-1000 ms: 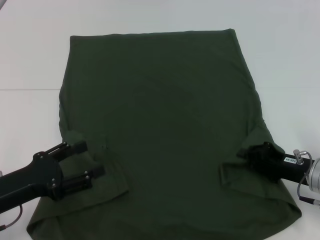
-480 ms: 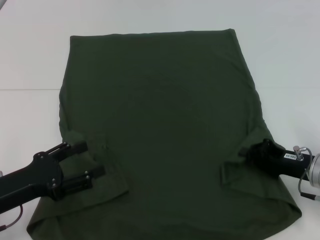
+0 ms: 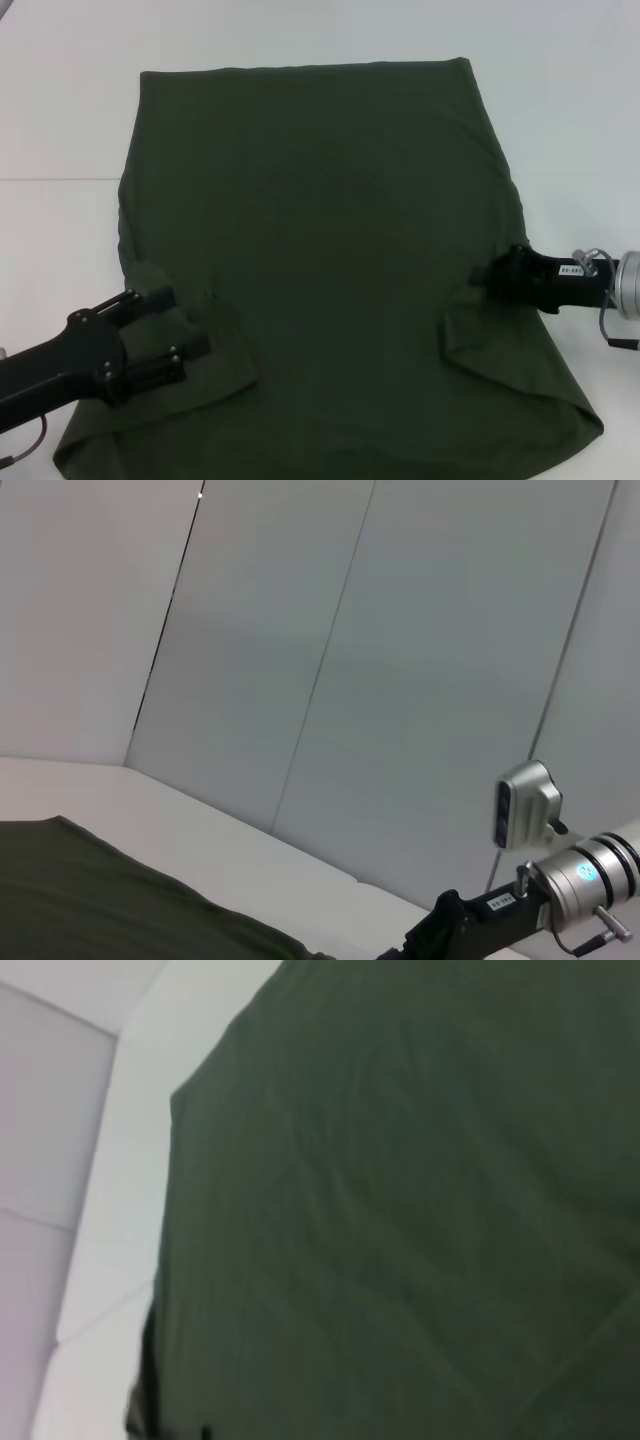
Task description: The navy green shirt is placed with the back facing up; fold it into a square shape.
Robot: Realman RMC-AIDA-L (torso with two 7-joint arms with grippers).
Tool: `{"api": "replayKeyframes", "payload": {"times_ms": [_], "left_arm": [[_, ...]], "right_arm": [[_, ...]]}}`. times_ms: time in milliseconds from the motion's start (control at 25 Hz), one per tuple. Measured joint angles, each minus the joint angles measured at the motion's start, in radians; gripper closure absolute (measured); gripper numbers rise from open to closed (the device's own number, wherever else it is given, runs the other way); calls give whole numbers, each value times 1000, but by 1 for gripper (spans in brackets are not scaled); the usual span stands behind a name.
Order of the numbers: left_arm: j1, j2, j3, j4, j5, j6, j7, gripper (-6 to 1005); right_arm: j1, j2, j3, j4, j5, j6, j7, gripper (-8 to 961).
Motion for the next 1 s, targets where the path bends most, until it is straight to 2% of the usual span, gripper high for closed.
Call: {"api": "replayKeyframes", "payload": {"times_ms": [200, 440, 760, 1000], "left_arm": [[2, -1, 0, -8, 5, 0, 0, 108], [10, -3, 1, -17, 7, -1, 0, 108], [15, -1, -1, -44, 8, -8, 8, 108], [28, 0, -1, -44, 6, -14, 25, 108]], "right_arm": [[46, -22, -25, -38, -106, -35, 32, 932], [91, -28, -45, -142, -254, -123, 41, 931], [133, -8, -113, -301, -409, -187, 50, 932], [174, 10, -174, -333, -513, -210, 57, 932]]}}
